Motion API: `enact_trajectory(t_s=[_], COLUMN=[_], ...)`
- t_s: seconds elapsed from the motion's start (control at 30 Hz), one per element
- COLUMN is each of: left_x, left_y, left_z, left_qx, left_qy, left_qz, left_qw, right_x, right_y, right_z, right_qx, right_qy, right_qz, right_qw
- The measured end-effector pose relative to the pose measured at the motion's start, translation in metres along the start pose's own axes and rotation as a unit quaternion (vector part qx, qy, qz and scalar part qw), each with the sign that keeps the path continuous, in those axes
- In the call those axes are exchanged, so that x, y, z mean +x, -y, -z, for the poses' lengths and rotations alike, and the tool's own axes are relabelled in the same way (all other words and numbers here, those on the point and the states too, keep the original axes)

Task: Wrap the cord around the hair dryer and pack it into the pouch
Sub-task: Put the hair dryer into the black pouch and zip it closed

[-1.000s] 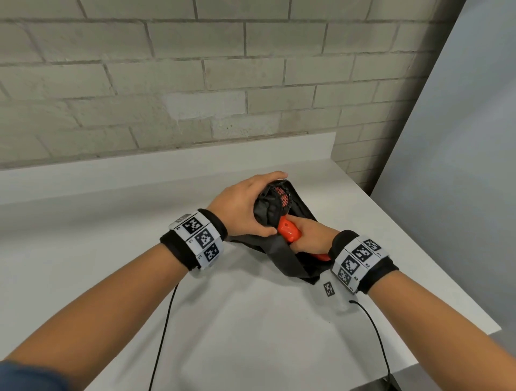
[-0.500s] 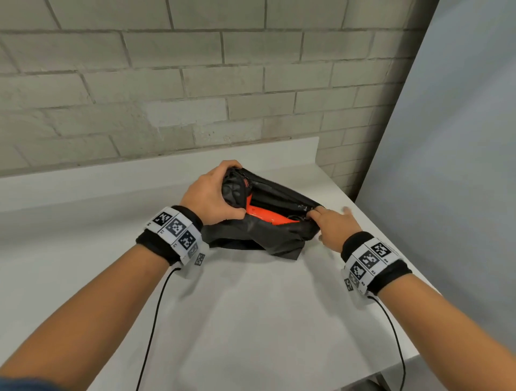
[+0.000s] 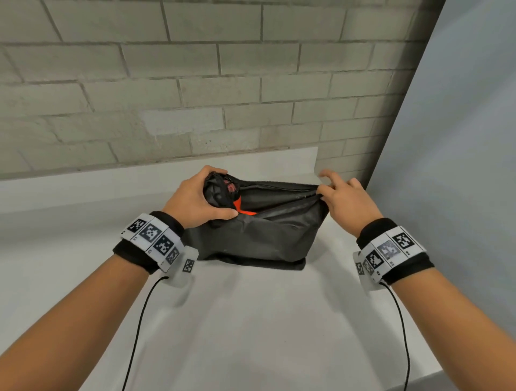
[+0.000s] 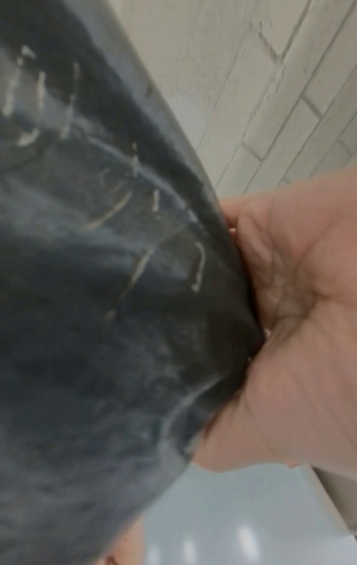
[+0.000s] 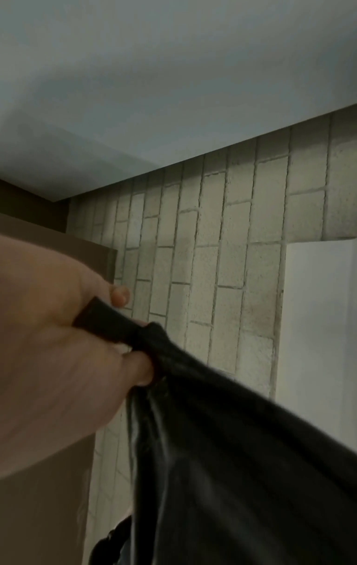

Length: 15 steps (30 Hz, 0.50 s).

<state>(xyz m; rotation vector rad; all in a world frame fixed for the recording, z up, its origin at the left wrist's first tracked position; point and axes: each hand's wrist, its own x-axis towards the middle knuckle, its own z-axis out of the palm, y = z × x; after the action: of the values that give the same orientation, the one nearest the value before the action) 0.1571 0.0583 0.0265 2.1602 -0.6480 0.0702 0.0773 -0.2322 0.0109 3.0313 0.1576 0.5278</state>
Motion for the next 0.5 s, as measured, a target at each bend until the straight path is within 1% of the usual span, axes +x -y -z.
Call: enact_trajectory(t_s=[0.13, 0.2, 0.27, 0.33, 0.43, 0.5], left_x=[0.000, 0.003, 0.009, 0.015, 0.022, 0.023], left_y=[-0.006, -0.006, -0.006, -0.006, -0.008, -0.009], left_z=[-0.006, -0.009, -0.006, -0.001, 0.004, 0.004], left_qx=[-0.056, -0.094, -0.130, -0.147, -0.155, -0.157], left_qy=[-0.004, -0.037, -0.089, -0.122, -0.126, -0.120], left_qz=[-0.003, -0.007, -0.009, -0.013, -0.017, -0.018], left_qw=[0.998, 0.995, 0.987, 0.981, 0.980, 0.980], right_x=[0.008, 0.009, 0.010, 0.009, 0.007, 0.006], right_y=[-0.009, -0.016, -0.024, -0.030, -0.034, -0.033], right_z=[0.002, 0.004, 0.006, 0.014, 0.030, 0.035], right_qx=[-0.008, -0.015, 0.013, 0.073, 0.169, 0.200], right_qy=[0.044, 0.040, 0.008, -0.022, -0.059, -0.077], right_qz=[-0.038, -0.058, -0.076, -0.100, -0.142, -0.147], right_qw=[0.998, 0.997, 0.997, 0.992, 0.974, 0.966])
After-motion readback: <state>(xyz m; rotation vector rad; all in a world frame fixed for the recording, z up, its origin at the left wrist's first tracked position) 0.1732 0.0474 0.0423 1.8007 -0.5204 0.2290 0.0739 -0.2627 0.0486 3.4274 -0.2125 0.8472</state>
